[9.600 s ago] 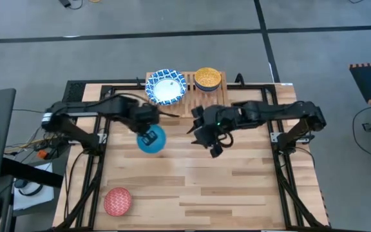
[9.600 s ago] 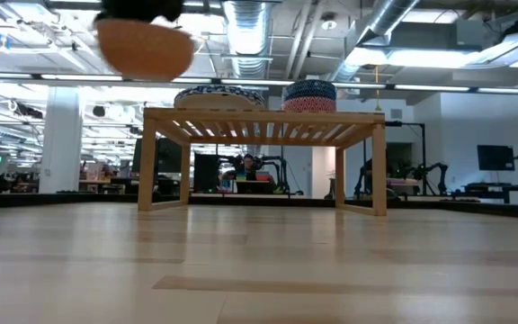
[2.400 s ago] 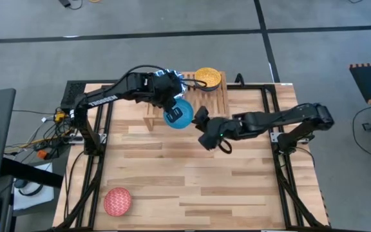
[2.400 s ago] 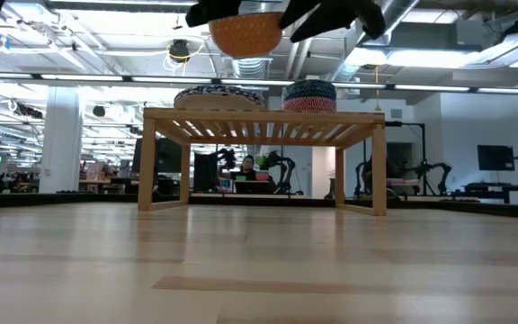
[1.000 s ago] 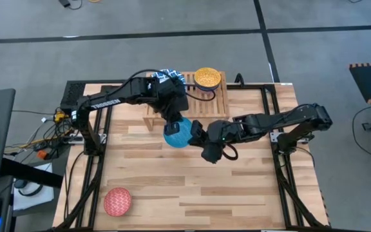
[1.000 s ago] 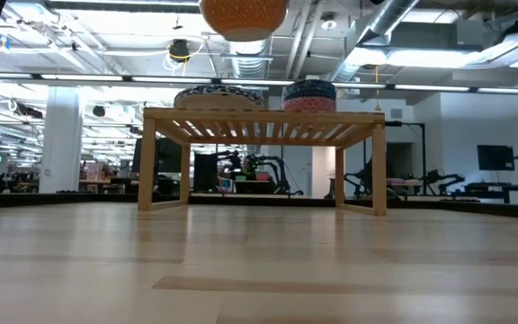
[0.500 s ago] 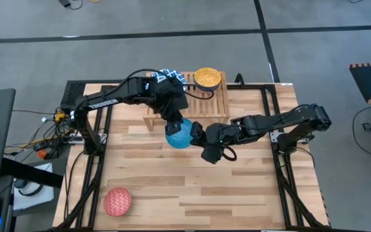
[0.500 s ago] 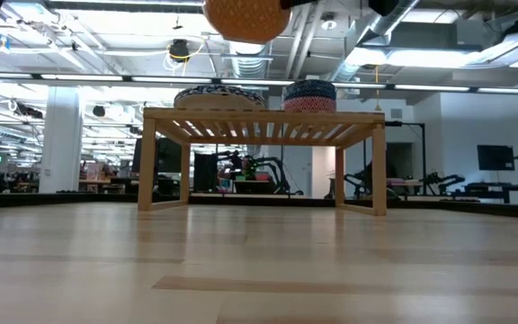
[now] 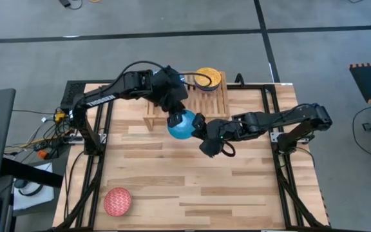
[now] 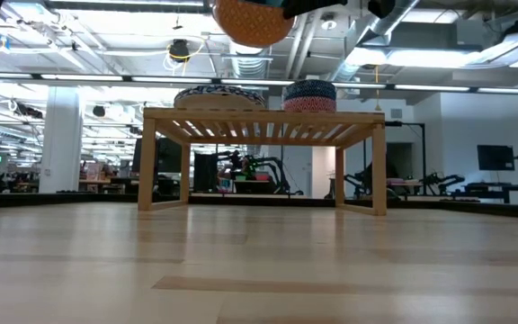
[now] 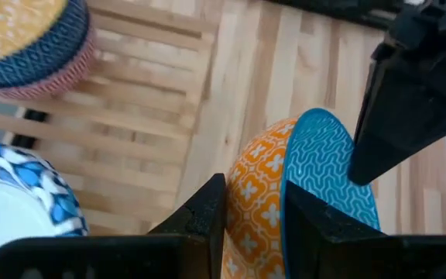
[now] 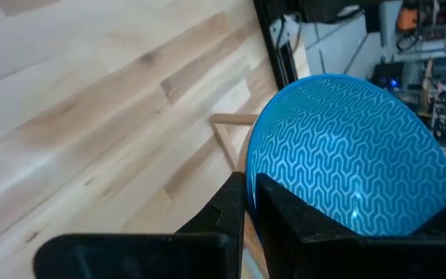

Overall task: Place and stack bowls onto a shelf
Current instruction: Stack the orange blue patterned bowl on top of the blue yellow patterned bowl on the shelf

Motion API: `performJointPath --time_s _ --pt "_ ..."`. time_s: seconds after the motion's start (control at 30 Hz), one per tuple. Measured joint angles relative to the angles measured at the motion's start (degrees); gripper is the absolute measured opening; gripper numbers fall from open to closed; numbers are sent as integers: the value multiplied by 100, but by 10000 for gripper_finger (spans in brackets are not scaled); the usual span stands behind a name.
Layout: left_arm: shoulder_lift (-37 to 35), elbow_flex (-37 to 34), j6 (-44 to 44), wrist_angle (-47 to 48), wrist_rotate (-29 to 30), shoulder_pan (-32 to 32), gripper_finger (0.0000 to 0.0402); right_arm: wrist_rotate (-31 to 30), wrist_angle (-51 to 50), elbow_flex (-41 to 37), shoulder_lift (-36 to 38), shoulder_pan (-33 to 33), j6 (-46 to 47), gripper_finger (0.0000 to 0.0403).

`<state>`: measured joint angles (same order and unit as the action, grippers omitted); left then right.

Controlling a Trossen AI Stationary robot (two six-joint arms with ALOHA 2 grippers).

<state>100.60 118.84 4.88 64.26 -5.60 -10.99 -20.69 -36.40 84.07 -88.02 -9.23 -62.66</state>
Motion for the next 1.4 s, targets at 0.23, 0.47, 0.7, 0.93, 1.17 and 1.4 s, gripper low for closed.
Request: performJointPath --time_s 0.23,0.47,0.7,0.93,1.17,1.4 --pt "0 128 72 -132 -367 -188 74 -305 80 9 8 37 -37 42" --pt "74 126 291 -12 -440 -217 31 -235 138 15 21 153 -12 42" --pt "74 126 591 154 -491 -279 30 -122 171 15 19 174 -43 44" --pt "74 126 604 125 -662 -275 30 344 243 15 -3 240 413 59" --pt "83 126 691 -178 -1286 -314 30 590 102 15 -11 299 318 78" --pt "57 150 860 -588 -2241 -299 7 530 -147 -28 -53 301 78 63"
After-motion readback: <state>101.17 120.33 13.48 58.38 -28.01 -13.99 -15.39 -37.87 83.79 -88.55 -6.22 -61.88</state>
